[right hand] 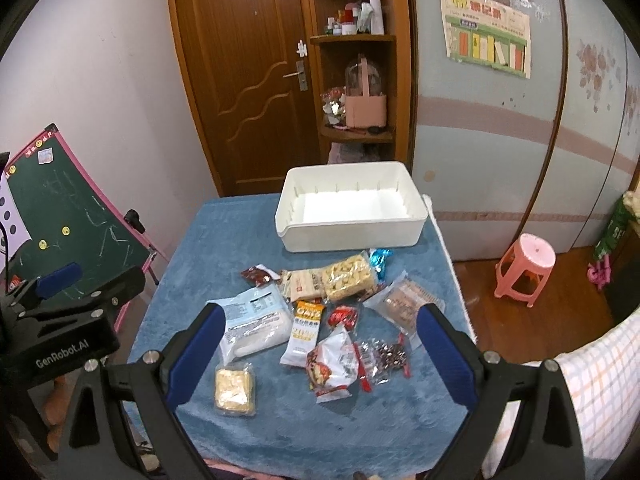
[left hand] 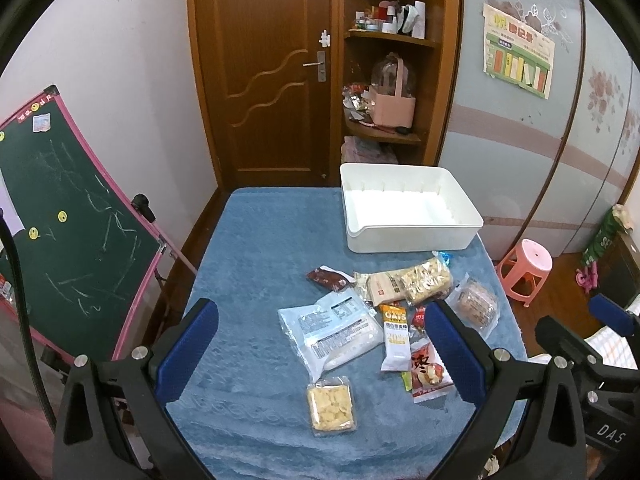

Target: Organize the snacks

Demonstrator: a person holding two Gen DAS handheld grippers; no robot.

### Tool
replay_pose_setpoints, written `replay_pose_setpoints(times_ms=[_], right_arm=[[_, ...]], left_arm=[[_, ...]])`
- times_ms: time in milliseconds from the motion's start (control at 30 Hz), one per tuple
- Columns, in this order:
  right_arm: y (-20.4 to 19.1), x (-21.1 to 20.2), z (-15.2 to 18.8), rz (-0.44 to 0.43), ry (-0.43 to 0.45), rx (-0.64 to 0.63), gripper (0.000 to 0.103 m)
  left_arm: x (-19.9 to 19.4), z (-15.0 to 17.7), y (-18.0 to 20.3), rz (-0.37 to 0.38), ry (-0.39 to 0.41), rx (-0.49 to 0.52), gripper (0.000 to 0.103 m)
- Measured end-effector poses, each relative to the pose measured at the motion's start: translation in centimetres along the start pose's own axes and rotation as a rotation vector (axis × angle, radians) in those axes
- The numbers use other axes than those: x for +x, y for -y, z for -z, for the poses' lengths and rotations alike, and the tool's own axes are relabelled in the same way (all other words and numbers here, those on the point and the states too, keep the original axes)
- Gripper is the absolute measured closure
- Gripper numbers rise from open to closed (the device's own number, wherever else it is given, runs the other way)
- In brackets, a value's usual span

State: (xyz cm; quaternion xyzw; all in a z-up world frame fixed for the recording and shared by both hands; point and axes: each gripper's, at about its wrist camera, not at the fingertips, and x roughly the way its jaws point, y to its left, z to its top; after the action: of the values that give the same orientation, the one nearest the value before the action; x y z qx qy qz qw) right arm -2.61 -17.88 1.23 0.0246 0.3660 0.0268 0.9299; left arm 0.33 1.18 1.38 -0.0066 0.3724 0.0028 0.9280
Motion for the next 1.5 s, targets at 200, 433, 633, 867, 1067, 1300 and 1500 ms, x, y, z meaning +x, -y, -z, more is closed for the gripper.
replay_pose_setpoints(times_ms=[200,433,633,867,1067,1300,1500], right_arm=[[-0.1,-0.4,-0.5,0.028,0.029,-0.029,0.006],[0.1,1.2,0.0,0.025,0.005,-0.038,0.006],[1.2,3.8,0.7,0.003,-0.059,-0.009,0.006],[1.7,6.4,2.1,0.049,-0.102,-0.012,0.006],[2.2,8.9,3.7,0.079,-0.131,-0.005,0.009],[3.9,14.4,6.8,0.071,-0.309,0.059,0.020],[4.2,17.2,8.9,0.003,-0.398,0.107,0.020]], left_arm=[[0.4,-0.1,0.2,0.038,-0.022,0.010,0.000],[2.2,0.1,0.4,0.021,-0.050,0.032,0.001],[5.8,1.5,0.7,-0.013,-0.092,0.060,0.001],[9.8,3.8,0.8,-0.007,-0.188,0.078,0.001],[12.8,6.2,0.9,-0.013,-0.251,0.096,0.001],[18.9,10.4,-0.3,0.011,-0.470,0.035,0.004],[22.0,12.7,-1.7,0.048,-0.605,-0.070,0.005]])
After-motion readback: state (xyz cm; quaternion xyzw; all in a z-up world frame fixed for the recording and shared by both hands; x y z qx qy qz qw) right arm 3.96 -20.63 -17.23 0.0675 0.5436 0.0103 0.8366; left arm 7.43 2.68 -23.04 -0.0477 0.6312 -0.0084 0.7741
